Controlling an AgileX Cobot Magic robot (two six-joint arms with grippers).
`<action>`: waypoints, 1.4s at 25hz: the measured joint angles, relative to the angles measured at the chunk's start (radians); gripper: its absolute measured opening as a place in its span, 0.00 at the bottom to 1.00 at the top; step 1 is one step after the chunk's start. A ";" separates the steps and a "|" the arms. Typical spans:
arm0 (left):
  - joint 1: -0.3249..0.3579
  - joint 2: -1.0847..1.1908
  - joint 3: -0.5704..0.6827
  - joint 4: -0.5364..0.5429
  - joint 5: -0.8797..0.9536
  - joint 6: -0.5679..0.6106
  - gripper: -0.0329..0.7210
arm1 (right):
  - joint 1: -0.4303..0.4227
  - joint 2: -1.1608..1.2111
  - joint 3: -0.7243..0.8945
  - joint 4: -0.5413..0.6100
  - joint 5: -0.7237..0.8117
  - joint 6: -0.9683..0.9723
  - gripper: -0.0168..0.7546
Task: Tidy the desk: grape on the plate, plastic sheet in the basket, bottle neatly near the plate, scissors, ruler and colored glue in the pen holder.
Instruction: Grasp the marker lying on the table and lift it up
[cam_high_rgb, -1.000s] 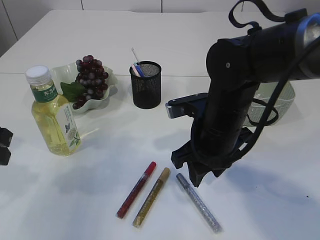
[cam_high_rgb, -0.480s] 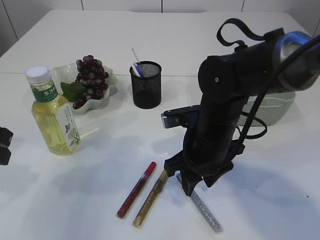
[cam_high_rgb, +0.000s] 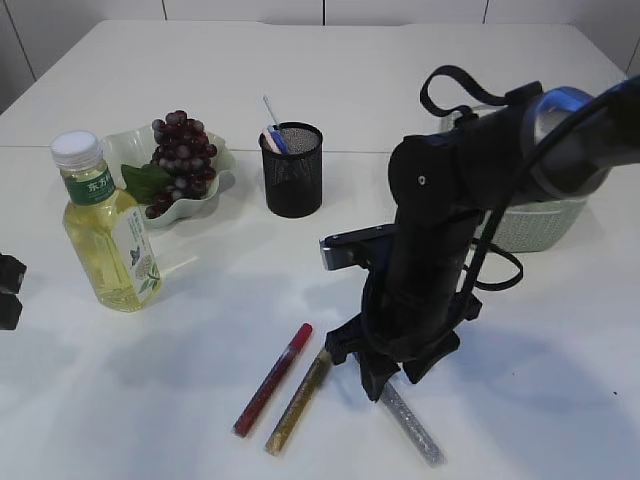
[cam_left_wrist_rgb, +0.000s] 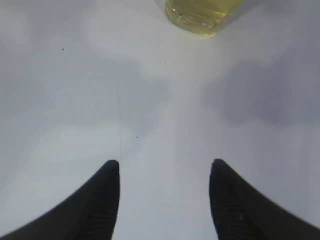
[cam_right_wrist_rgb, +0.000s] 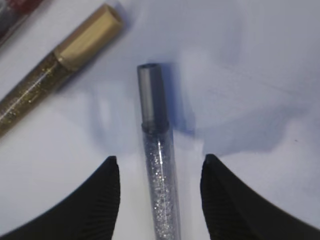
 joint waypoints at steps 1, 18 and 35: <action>0.000 0.000 0.000 0.000 0.000 0.000 0.59 | 0.000 0.007 0.000 0.002 0.000 0.000 0.56; 0.000 0.000 0.000 0.023 -0.002 0.002 0.59 | 0.000 0.011 0.000 -0.012 -0.038 -0.021 0.55; 0.000 0.000 0.000 0.031 -0.006 0.002 0.59 | 0.000 0.011 0.000 -0.041 -0.061 -0.046 0.55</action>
